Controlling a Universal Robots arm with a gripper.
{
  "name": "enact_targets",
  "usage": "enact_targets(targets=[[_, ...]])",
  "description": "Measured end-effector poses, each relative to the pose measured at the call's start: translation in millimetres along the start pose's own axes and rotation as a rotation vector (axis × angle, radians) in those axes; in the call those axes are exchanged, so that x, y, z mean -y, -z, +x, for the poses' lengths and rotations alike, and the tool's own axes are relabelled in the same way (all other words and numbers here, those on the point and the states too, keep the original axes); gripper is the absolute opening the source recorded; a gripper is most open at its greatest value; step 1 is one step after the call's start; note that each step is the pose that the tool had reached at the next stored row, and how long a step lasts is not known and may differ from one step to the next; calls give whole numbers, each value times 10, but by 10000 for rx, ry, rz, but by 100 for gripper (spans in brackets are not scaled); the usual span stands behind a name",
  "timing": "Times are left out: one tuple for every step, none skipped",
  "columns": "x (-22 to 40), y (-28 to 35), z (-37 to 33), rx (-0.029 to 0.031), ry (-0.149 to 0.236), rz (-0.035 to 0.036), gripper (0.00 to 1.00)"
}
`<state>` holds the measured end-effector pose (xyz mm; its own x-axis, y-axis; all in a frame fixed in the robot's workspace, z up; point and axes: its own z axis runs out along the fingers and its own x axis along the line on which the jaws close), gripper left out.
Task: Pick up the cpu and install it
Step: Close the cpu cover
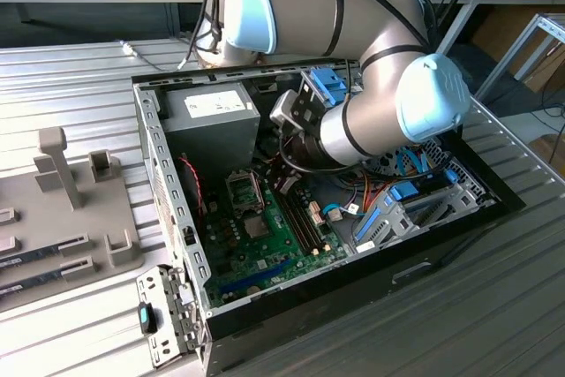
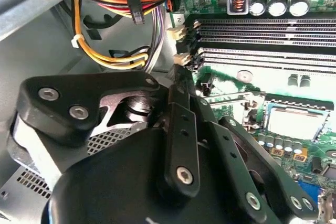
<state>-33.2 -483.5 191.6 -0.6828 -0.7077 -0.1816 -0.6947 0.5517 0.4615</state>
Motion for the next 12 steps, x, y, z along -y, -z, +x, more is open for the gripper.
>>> enact_targets(targets=[[-8, 14, -2, 6, 5, 7, 11], [-25, 46, -10, 15, 11, 14, 11], [-40, 75, -15, 16, 15, 21, 11], [-60, 111, -22, 26, 21, 32, 11], [-74, 137, -27, 32, 26, 38, 11], [-88, 160, -31, 40, 31, 50, 11], [-102, 183, -34, 53, 41, 65, 11], [-116, 206, -38, 65, 52, 82, 11], [-136, 240, -43, 87, 70, 108, 11], [-169, 300, -55, 100, 80, 126, 11], [-189, 338, -63, 110, 89, 142, 11], [-192, 343, -65, 117, 92, 144, 11]])
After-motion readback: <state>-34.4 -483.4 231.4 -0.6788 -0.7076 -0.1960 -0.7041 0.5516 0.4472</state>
